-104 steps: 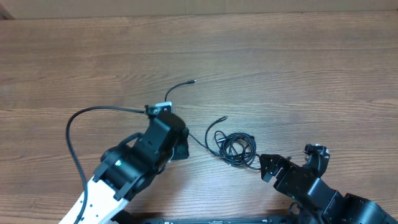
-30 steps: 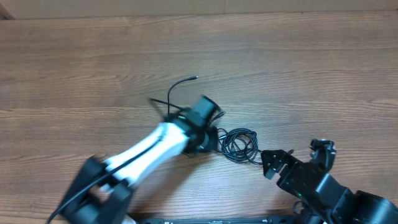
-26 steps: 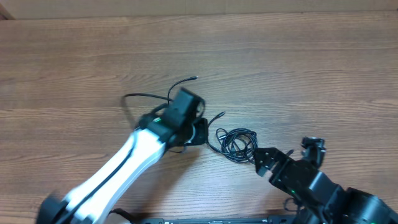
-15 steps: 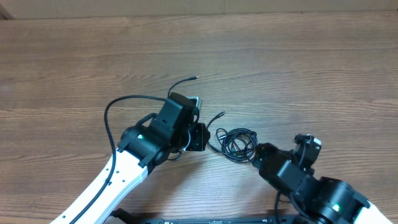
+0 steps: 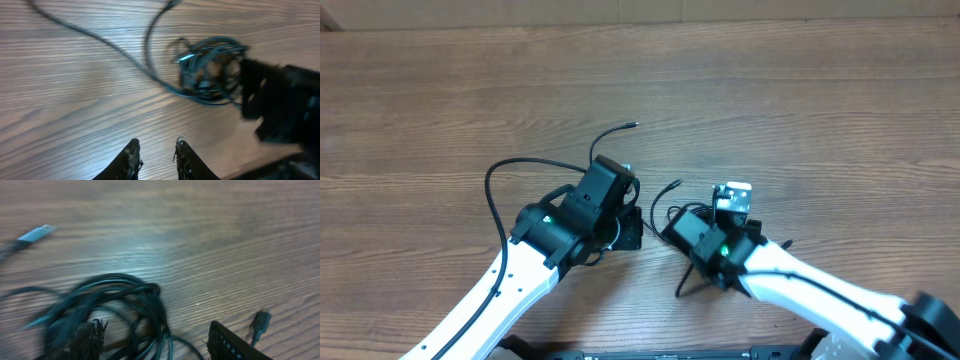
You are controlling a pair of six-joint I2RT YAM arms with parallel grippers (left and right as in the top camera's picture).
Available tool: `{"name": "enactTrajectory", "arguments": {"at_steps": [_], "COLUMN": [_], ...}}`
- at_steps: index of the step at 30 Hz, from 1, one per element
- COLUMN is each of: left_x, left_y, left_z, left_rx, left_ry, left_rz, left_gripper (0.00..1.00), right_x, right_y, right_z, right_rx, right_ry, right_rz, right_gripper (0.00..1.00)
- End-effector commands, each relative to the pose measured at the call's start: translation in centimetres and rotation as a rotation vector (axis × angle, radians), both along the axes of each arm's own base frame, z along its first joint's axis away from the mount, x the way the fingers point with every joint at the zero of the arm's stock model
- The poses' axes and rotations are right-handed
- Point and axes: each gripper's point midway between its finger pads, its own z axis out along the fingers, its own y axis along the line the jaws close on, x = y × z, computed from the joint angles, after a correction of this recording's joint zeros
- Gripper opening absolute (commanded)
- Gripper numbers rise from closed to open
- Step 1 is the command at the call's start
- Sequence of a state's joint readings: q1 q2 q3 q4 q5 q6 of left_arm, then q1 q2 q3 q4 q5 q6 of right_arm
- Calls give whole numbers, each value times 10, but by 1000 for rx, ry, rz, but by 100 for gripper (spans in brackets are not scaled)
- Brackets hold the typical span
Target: Untangle cables
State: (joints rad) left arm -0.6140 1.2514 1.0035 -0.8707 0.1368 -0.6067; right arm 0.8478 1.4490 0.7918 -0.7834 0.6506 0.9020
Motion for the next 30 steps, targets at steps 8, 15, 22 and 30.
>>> {"name": "enactTrajectory", "arguments": {"at_steps": [8,15,22,30], "left_x": [15,16,16,17], "left_y": [25,43,67,66], "left_z": [-1,-5,-10,-9], "left_rx": [91,113,111,91], "left_ry": [-39,-2,65,69], "left_rz": [106,165,249,237], "left_gripper": [37,37,37,26], "right_x": [20,3,-6,2], "right_y": [11,-3,-9,26], "right_z": [-49,-60,-70,-56], "right_rx": [188,146,182,310], "right_ry": [235,299,312,323], "right_rz": [103,93,23,165], "right_gripper": [21,34,17,4]}}
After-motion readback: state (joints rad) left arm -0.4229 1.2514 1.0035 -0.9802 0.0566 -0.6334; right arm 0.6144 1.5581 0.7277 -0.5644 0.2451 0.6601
